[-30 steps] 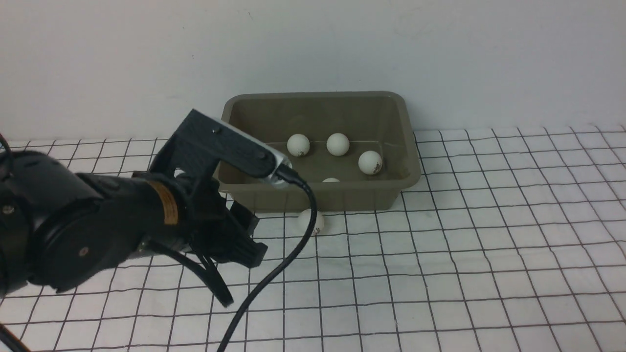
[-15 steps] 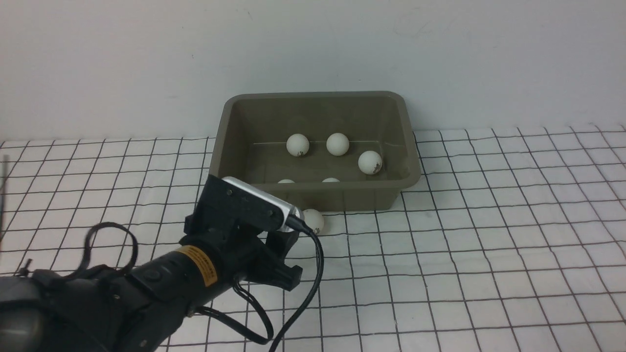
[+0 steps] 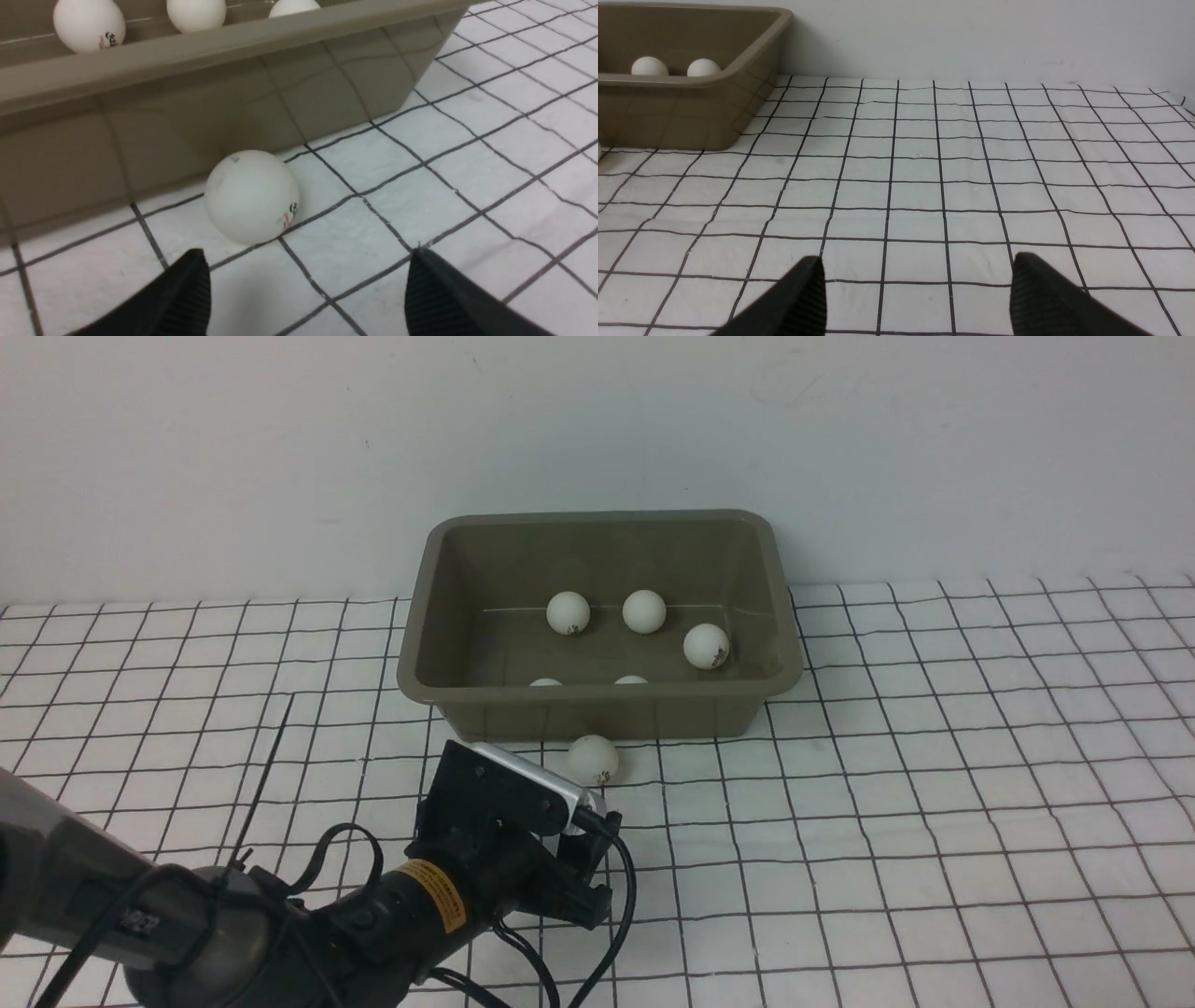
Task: Put the table tennis balls into the box on the white checkered tablecloth.
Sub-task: 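Reach for and grasp a ping pong ball on the table beside the basket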
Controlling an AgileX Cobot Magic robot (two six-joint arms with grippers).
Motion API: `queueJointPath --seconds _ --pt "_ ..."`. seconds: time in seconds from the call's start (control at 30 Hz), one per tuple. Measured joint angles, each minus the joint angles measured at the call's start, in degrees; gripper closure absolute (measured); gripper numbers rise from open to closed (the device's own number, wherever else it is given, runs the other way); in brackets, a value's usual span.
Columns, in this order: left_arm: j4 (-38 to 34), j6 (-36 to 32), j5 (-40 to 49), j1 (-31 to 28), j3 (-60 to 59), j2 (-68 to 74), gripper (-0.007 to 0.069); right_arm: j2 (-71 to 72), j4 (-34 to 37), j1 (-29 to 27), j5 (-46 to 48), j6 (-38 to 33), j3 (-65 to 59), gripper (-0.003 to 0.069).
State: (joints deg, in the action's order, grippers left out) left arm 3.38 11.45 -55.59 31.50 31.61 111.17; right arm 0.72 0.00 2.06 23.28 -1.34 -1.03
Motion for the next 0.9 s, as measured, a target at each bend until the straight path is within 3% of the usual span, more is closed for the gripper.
queueJointPath --seconds 0.9 --pt "-4.54 -2.73 -1.48 0.0 13.36 11.81 0.0122 0.0 0.0 0.0 0.0 0.0 0.0 0.0177"
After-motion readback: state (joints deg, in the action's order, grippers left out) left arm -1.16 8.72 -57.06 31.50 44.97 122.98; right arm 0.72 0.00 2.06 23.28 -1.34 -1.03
